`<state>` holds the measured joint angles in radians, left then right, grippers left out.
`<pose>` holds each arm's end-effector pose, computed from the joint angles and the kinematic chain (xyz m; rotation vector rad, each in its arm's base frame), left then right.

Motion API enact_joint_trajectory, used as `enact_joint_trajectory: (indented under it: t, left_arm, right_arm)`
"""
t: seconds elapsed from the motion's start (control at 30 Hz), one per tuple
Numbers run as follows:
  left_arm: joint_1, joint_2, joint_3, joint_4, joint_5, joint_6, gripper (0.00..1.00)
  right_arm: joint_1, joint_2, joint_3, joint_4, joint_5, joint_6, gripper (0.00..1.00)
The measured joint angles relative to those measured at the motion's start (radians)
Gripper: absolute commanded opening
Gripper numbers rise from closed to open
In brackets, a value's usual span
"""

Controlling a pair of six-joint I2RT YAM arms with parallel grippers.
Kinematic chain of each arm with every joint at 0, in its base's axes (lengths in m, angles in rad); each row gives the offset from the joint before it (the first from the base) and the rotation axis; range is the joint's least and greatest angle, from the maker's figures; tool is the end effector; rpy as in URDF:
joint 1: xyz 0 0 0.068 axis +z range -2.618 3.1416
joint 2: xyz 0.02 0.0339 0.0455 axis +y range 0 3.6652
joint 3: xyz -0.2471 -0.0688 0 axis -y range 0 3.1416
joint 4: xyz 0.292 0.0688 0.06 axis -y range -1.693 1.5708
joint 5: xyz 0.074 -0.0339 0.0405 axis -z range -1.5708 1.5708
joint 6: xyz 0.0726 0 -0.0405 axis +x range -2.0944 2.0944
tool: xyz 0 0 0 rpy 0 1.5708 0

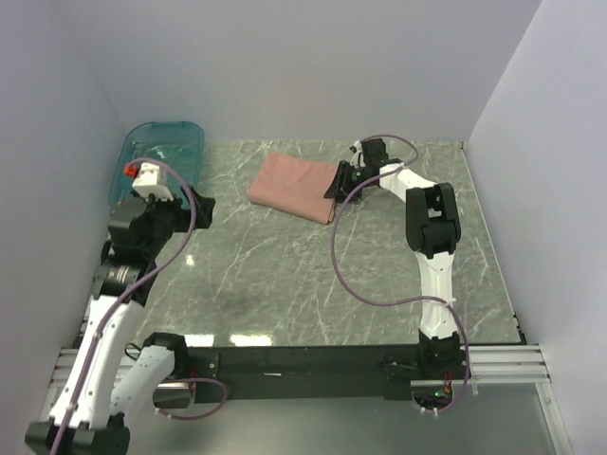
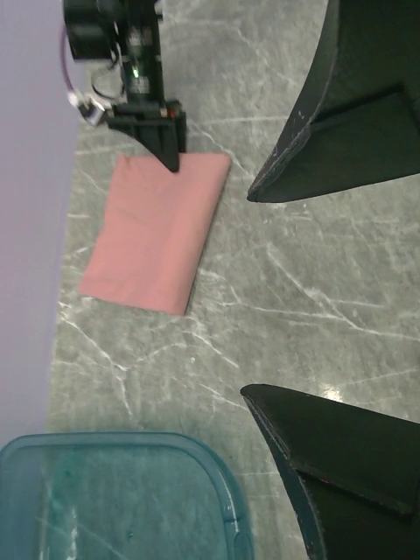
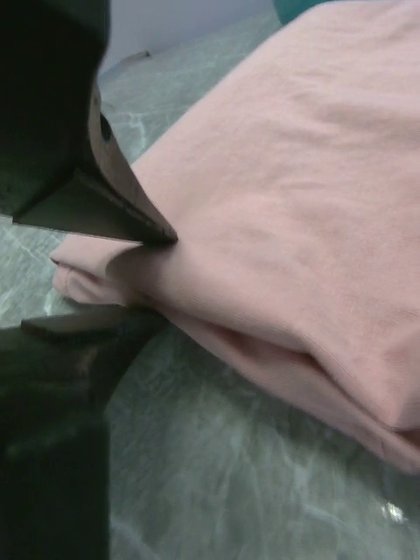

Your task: Fold and stack the t-shirts

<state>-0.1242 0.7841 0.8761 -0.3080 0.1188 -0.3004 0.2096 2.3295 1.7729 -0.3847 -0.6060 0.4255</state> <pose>0.2698 -0.0424 0.3433 -0.0727 1.8024 -0.4101 0.5277 0.1545 0.0815 0.0167 2.5609 1.0157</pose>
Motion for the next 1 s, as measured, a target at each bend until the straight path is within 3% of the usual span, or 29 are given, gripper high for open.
enact_joint_trajectory:
  t: [0.3, 0.4, 0.73, 1.0]
  left_arm:
    - [0.0, -0.141, -0.063, -0.098, -0.012, -0.035, 0.9]
    - [0.0, -0.16, -0.069, -0.128, -0.018, -0.035, 0.9]
    - [0.0, -0.216, -0.089, -0.132, -0.012, -0.037, 0.9]
    - [0.0, -0.244, -0.116, -0.13, 0.017, -0.051, 0.9]
  right_arm:
    - [-0.013, 0.031, 0.009, 0.004, -0.045, -0.002, 0.06]
    - [-0.04, 0.031, 0.013, -0.033, -0.058, -0.045, 0.01]
    - [-0.293, 0.01, 0.108, -0.369, 0.063, -0.402, 0.0]
    - [-0.488, -0.006, 0.2, -0.567, 0.352, -0.708, 0.04]
